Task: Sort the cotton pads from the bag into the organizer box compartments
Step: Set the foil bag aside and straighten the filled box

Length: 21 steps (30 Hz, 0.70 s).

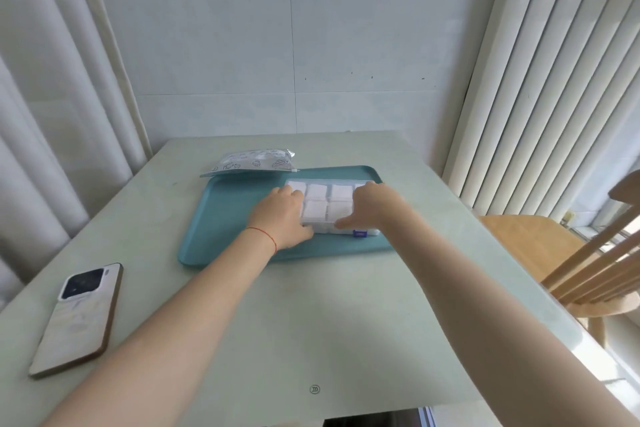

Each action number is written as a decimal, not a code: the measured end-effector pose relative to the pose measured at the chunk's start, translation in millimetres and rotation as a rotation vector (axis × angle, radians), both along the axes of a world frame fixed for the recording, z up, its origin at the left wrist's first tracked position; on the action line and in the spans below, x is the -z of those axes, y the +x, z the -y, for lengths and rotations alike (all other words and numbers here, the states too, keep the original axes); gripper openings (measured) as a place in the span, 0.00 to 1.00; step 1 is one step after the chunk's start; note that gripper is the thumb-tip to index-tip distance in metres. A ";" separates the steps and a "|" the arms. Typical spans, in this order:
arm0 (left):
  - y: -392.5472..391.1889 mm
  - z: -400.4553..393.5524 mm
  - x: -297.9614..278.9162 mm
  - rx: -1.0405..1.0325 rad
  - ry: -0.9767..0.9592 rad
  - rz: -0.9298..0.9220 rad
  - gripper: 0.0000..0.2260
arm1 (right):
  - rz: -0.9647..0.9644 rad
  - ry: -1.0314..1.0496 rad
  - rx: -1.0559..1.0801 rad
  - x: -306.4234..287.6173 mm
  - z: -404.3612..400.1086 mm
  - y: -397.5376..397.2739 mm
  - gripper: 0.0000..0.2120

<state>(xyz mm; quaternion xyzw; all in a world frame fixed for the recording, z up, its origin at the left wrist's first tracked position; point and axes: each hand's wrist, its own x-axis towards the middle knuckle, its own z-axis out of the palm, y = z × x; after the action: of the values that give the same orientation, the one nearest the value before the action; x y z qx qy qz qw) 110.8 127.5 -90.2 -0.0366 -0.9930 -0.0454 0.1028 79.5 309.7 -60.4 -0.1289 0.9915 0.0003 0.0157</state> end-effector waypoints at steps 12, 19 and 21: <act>-6.2 -21.2 18.1 -0.191 -0.108 -0.056 0.25 | -0.140 0.234 0.056 34.2 28.3 -3.5 0.33; -12.5 -34.6 20.8 -0.239 -0.050 -0.018 0.25 | -0.127 0.139 -0.025 27.9 18.0 1.2 0.25; -11.5 -33.0 20.9 -0.205 -0.063 -0.008 0.24 | -0.099 0.106 -0.054 20.0 7.7 -0.8 0.19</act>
<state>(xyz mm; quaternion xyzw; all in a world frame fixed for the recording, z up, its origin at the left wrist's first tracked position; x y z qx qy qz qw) 99.3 160.5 -111.1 0.0615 -0.9920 -0.0034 0.1099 78.7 301.9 -80.4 -0.1547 0.9858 0.0596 -0.0267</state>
